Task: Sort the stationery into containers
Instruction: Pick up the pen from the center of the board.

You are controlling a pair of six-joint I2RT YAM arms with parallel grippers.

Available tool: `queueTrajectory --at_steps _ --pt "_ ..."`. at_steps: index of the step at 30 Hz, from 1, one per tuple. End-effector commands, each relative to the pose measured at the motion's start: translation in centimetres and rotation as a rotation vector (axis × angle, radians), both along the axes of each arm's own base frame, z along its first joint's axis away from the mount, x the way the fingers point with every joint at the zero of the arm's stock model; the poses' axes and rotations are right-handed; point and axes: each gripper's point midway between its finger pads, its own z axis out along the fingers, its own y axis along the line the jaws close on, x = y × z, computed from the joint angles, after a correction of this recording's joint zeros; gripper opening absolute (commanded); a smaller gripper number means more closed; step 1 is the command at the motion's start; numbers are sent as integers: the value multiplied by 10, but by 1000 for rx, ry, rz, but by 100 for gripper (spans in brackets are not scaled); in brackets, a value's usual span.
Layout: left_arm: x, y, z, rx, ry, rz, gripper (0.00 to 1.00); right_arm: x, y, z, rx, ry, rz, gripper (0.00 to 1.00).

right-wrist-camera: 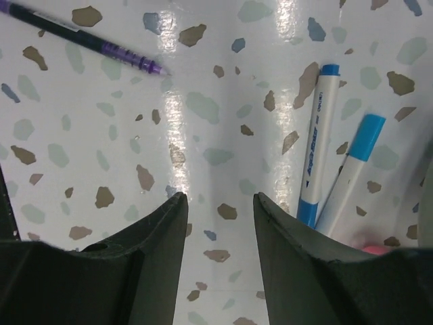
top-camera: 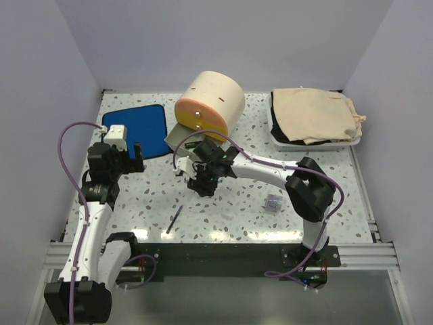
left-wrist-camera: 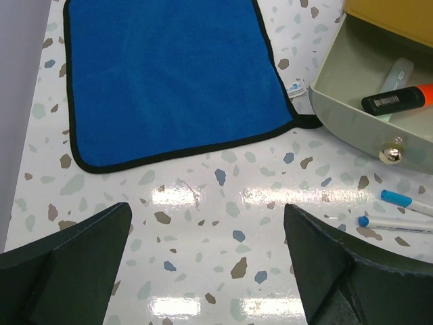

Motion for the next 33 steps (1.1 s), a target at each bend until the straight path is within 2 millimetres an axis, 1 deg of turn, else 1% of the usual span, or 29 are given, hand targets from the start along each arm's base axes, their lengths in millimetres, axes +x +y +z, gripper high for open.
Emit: queueTrajectory --at_steps 1,7,8,10,12,13,15,16,18,21,25,26,28,31,33 --pt "4 -1 6 -6 -22 -7 100 32 31 24 107 -134 7 48" --pt "5 -1 4 -8 -14 -7 100 37 36 15 93 -144 35 50" --pt "6 -2 3 -10 -11 -9 100 40 36 15 92 -157 27 54" --pt "6 -2 1 -13 -7 -10 100 44 39 12 103 -174 16 57" --pt "6 -2 0 -16 -5 -8 100 47 41 9 92 -180 17 57" --pt "6 -2 0 -16 -5 -7 100 49 41 4 82 -175 10 57" --pt "7 -1 -1 -18 -1 -6 100 53 43 2 75 -187 8 57" --pt "7 -2 -1 -17 -2 -6 100 55 43 -3 67 -186 8 57" --pt "7 -1 -2 -18 2 -6 100 58 45 -5 66 -190 8 57" --pt "8 0 -4 -20 8 -1 100 62 48 -14 54 -173 5 57" --pt "9 0 -5 -21 11 -1 100 73 48 -23 43 -161 -19 57" --pt "9 0 -6 -22 16 0 100 73 47 -32 22 -140 -20 57" --pt "10 1 -7 -21 18 1 100 72 43 -40 4 -102 -20 56" --pt "10 1 -7 -19 21 3 100 64 36 -52 -28 -56 1 52" --pt "10 2 -8 -20 22 5 100 54 32 -56 -42 -22 37 43"
